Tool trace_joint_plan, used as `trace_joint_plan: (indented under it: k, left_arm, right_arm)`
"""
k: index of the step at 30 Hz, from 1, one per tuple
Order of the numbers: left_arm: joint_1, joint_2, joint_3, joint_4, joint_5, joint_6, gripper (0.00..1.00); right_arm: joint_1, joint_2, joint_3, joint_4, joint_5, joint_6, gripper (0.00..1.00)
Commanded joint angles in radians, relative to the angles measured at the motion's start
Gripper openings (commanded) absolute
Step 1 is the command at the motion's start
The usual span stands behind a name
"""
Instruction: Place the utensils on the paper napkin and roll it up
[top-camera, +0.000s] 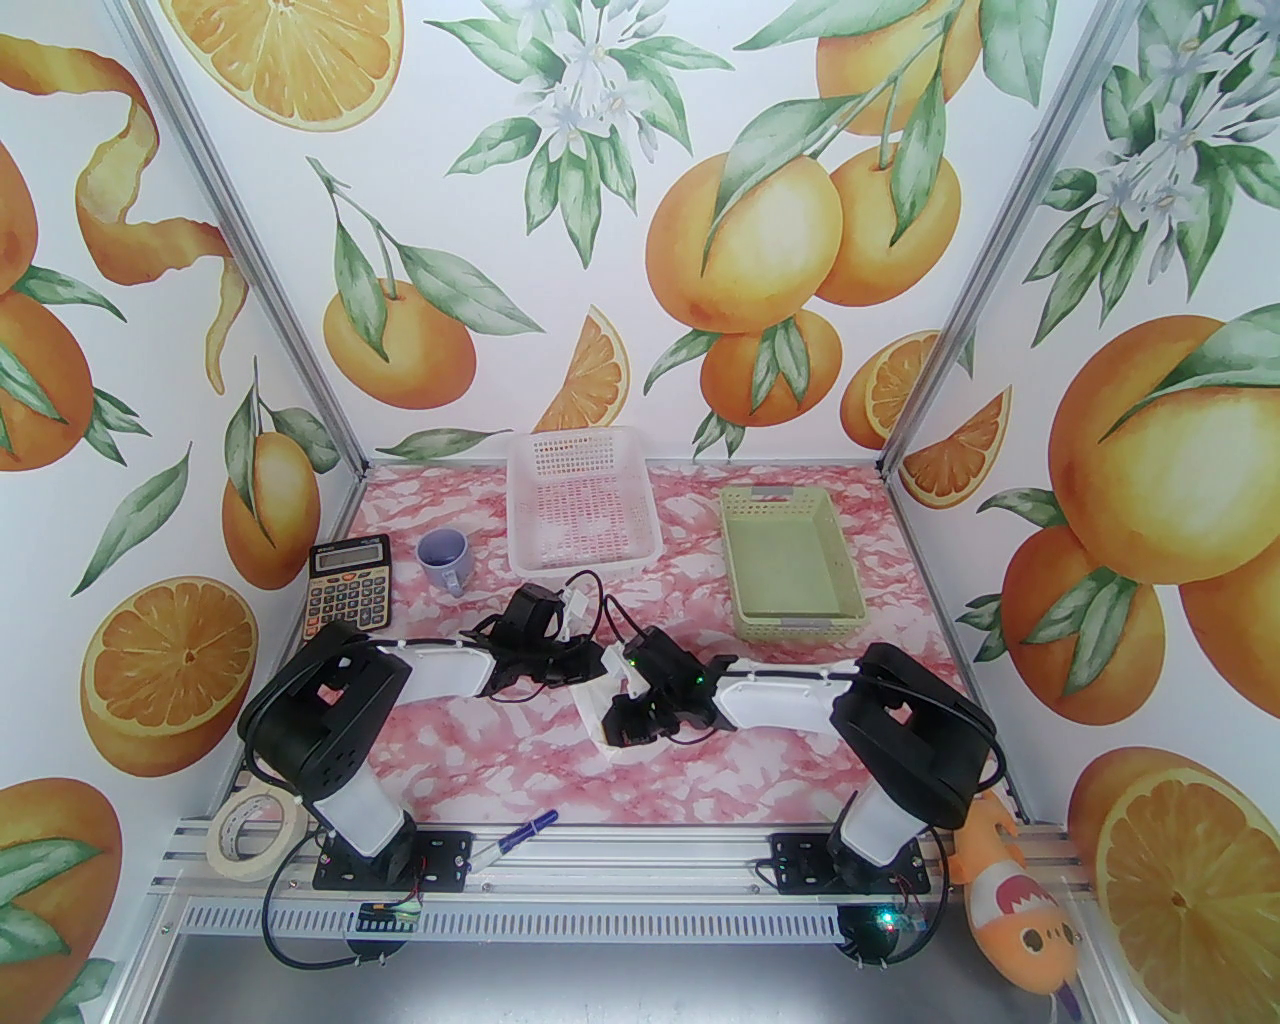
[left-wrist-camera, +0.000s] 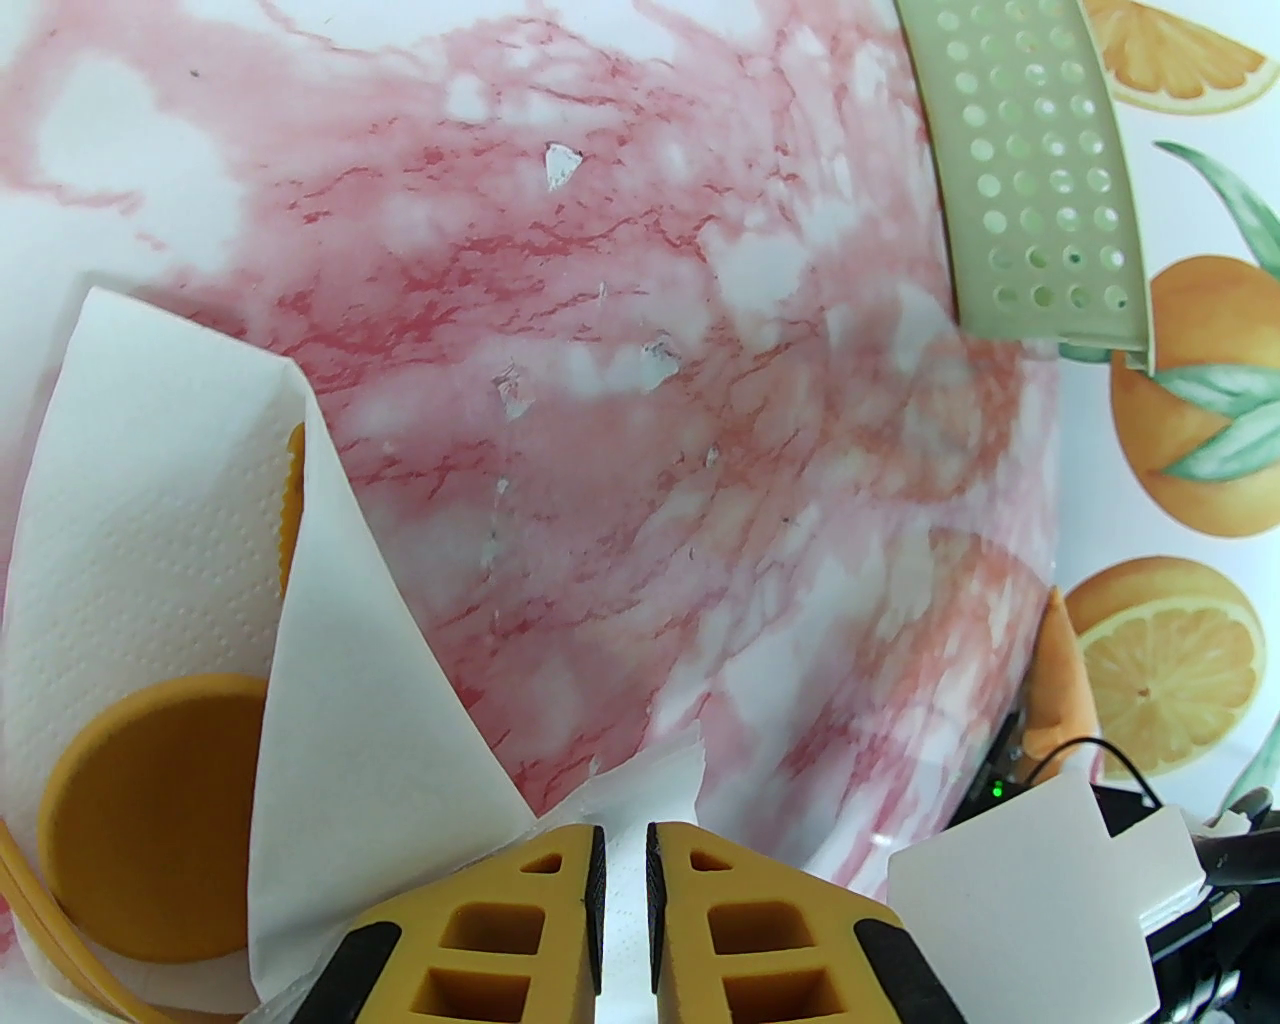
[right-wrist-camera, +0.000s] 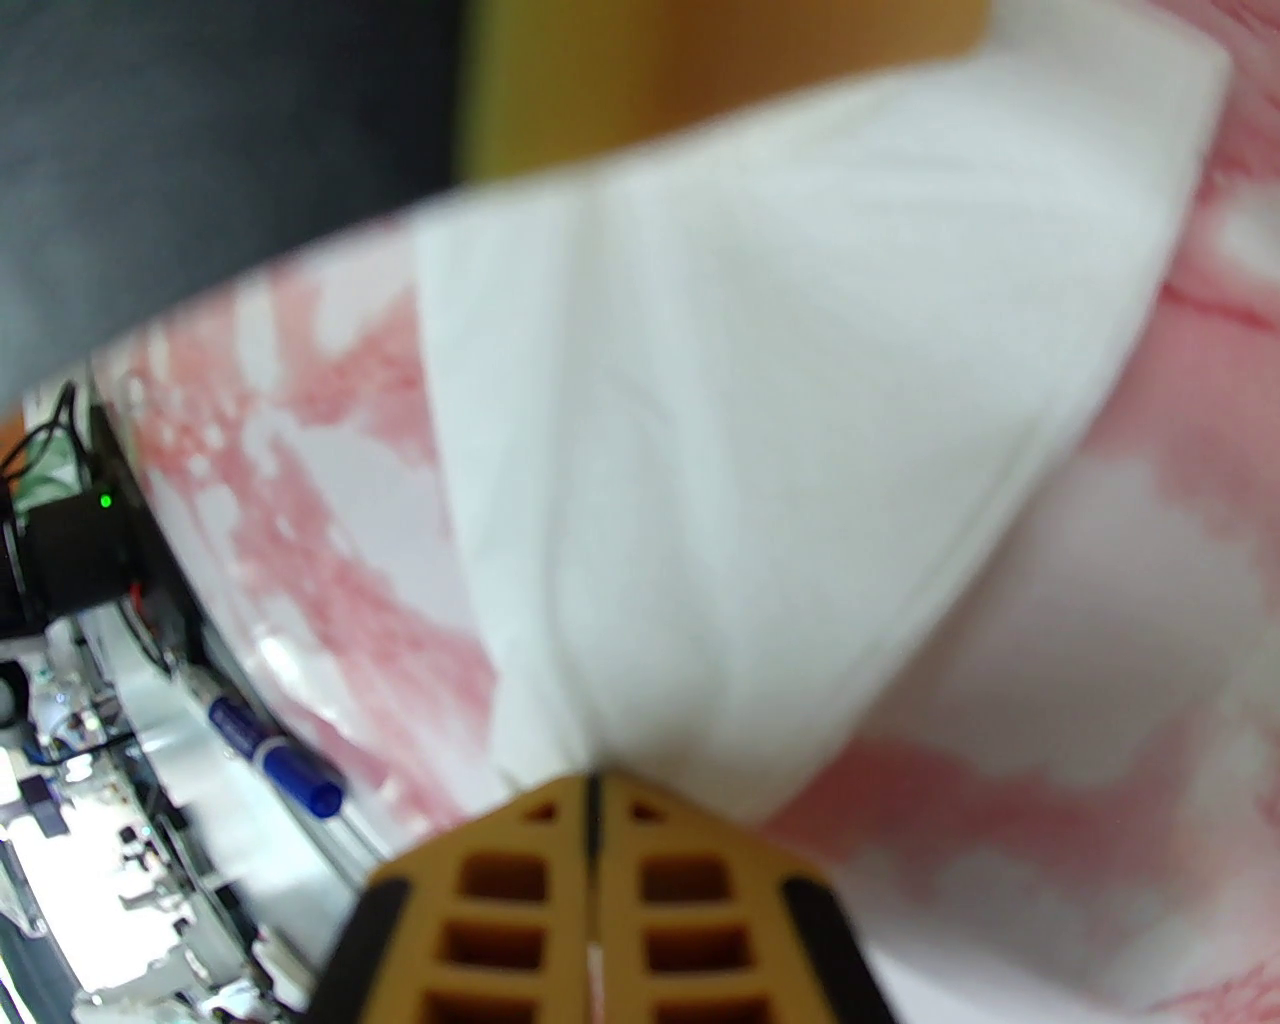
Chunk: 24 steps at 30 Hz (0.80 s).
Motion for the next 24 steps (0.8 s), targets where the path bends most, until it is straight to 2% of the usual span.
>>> trace_joint_plan:
  k: [1,7,12,19,24]
  left_arm:
    - [0.033,-0.098,0.039,-0.088,-0.010,0.036,0.19]
    - [0.095,-0.294,0.027,-0.245,-0.042,0.070,0.20]
    - [0.116,-0.430,-0.056,-0.300,-0.058,0.053,0.22]
    - [0.061,-0.478,-0.212,-0.096,-0.020,-0.043,0.22]
    - [0.011,-0.421,-0.207,0.008,-0.026,-0.058,0.22]
  right_arm:
    - [0.013,0.054,-0.064,-0.091,0.043,0.013,0.04]
    - [0.011,0.062,-0.068,-0.081,0.046,0.014,0.03]
    - [0.011,0.064,-0.066,-0.084,0.047,0.012,0.02]
    - [0.011,0.065,-0.063,-0.087,0.043,0.002,0.01]
    - [0.011,0.063,-0.065,-0.085,0.043,0.000,0.01]
